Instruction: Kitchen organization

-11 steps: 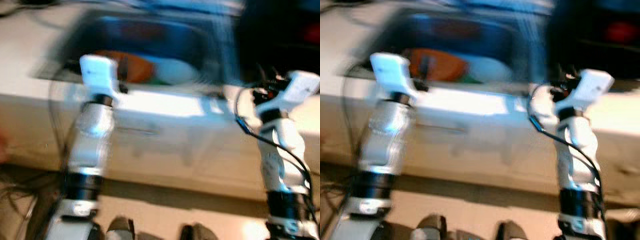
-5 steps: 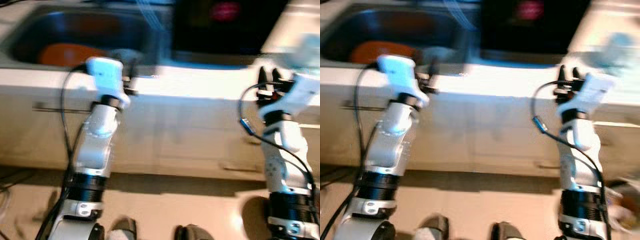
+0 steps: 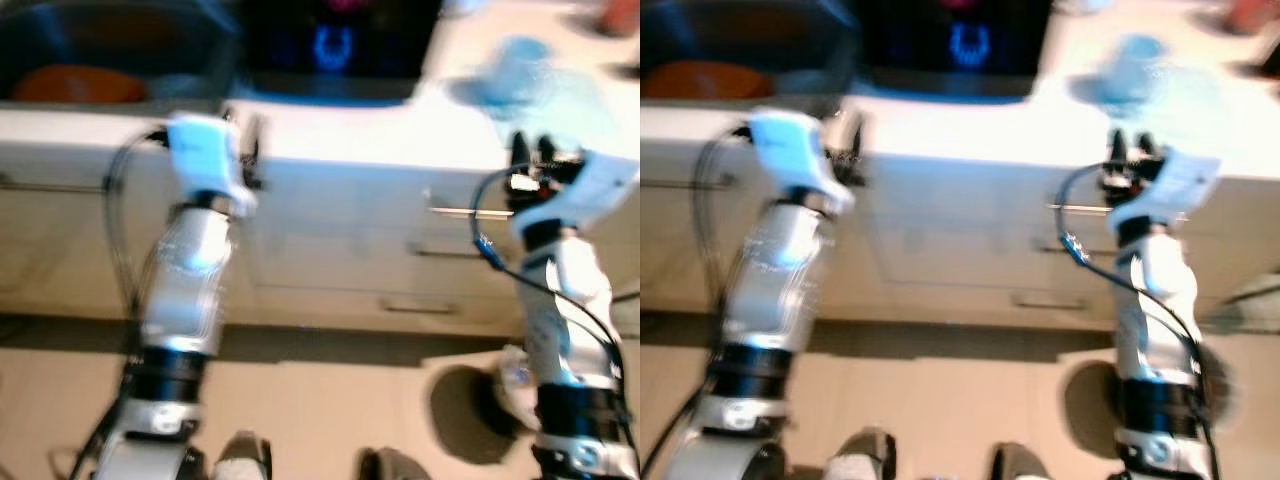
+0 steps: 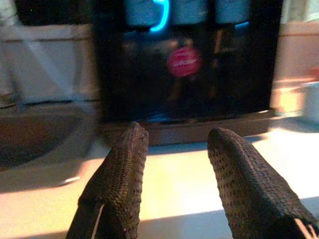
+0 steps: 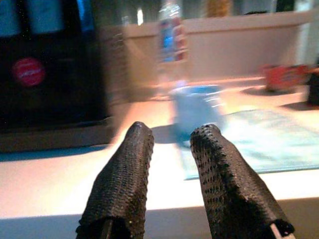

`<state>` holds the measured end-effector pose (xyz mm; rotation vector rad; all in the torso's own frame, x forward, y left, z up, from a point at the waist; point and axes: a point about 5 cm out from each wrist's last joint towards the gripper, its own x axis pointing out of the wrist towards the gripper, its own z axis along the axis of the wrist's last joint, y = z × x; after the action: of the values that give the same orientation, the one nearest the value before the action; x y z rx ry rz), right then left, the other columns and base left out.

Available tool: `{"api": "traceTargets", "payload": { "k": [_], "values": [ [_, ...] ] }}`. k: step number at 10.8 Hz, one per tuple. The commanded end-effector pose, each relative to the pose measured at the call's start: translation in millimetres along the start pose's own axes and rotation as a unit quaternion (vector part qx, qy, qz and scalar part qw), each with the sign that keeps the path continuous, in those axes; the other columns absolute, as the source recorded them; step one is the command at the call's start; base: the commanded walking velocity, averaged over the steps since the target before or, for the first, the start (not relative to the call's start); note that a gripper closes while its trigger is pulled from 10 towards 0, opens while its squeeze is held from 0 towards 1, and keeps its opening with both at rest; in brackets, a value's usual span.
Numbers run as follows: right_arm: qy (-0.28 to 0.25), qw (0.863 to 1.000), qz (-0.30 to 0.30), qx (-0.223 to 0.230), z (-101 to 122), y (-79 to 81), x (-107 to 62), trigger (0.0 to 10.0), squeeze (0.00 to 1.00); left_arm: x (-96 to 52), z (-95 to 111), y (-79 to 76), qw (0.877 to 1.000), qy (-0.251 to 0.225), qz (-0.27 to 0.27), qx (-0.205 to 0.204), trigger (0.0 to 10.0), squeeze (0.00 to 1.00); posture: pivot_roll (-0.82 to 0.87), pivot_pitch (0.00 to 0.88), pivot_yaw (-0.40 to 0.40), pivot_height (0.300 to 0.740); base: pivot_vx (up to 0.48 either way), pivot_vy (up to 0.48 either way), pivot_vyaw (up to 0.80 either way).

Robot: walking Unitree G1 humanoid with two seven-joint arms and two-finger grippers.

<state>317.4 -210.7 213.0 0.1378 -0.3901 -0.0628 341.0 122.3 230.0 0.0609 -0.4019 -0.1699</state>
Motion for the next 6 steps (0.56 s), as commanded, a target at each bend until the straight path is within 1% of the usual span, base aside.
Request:
{"api": "traceTargets", "payload": {
  "k": [1, 2, 4, 6],
  "values": [
    [0.005, 1.000, 0.003, 0.002, -3.7, 1.7, -1.5, 10.0, 0.00, -0.1, 0.2, 6.3, 1.000, 0.001, 0.007, 0.012, 10.0, 0.00, 0.11, 0.191, -0.005, 0.740, 0.000, -0.480, 0.00],
    [0.006, 1.000, 0.003, 0.002, -4.1, 1.6, -1.2, 10.0, 0.00, -0.2, -0.8, 6.5, 1.000, 0.003, 0.007, 0.012, 10.0, 0.00, 0.11, 0.190, -0.005, 0.740, 0.000, 0.000, 0.00],
    [0.010, 1.000, 0.004, 0.002, -5.8, 2.0, -1.3, 10.0, 0.00, -2.1, -8.2, 4.0, 1.000, 0.021, 0.001, -0.006, 10.0, 0.00, 0.10, 0.188, -0.006, 0.740, 0.000, 0.000, 0.00],
    [0.012, 1.000, 0.003, 0.002, -6.6, 1.3, -1.4, 10.0, 0.00, -4.3, -14.9, 2.3, 0.999, 0.036, -0.001, -0.004, 10.0, 0.00, 0.10, 0.185, -0.006, 0.740, 0.000, 0.000, 0.00]
  ]
}}
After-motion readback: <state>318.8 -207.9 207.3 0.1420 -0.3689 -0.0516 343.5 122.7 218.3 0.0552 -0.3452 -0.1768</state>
